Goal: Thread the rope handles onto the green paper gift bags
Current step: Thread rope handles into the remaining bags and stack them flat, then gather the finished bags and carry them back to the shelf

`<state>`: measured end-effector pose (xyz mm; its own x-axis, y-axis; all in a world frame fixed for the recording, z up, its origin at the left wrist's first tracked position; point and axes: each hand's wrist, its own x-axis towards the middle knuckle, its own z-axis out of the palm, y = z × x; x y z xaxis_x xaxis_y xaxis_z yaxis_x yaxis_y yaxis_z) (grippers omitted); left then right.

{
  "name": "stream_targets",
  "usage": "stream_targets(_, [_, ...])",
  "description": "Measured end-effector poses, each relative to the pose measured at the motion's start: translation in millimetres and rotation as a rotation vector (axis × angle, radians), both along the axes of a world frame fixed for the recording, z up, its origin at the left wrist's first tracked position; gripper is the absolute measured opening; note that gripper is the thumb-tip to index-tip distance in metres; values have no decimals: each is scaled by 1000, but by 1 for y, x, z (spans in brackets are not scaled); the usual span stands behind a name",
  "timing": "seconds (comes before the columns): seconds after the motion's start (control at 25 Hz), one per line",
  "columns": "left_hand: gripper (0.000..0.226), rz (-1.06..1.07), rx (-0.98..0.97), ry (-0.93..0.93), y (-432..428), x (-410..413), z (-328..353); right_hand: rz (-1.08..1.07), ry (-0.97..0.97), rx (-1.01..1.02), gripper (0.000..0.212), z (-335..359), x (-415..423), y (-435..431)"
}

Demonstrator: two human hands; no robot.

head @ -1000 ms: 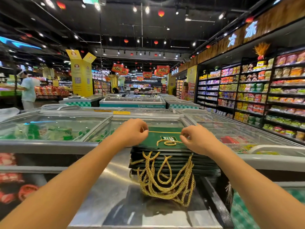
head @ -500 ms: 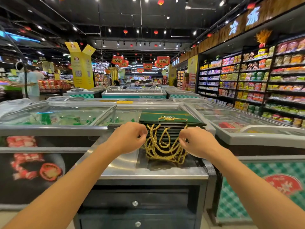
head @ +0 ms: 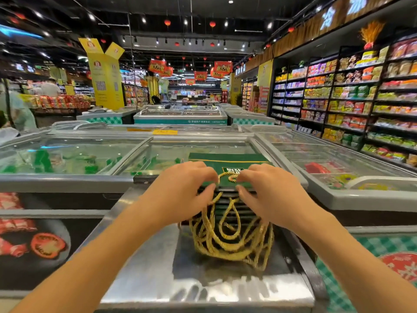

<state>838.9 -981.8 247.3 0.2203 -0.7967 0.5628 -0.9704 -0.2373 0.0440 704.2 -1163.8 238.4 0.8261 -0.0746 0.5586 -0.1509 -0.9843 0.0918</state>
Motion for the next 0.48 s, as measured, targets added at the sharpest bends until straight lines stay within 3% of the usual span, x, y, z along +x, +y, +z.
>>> stream_targets(0.16, [34, 8, 45, 3, -28, 46, 12, 0, 89, -13, 34, 10, 46, -21])
stream_targets(0.36, [31, 78, 159, 101, -39, 71, 30, -85, 279, 102, 17, 26, 68, -31])
stream_targets(0.48, [31, 124, 252, 192, -39, 76, 41, -150, 418, 223, 20, 47, 66, -34])
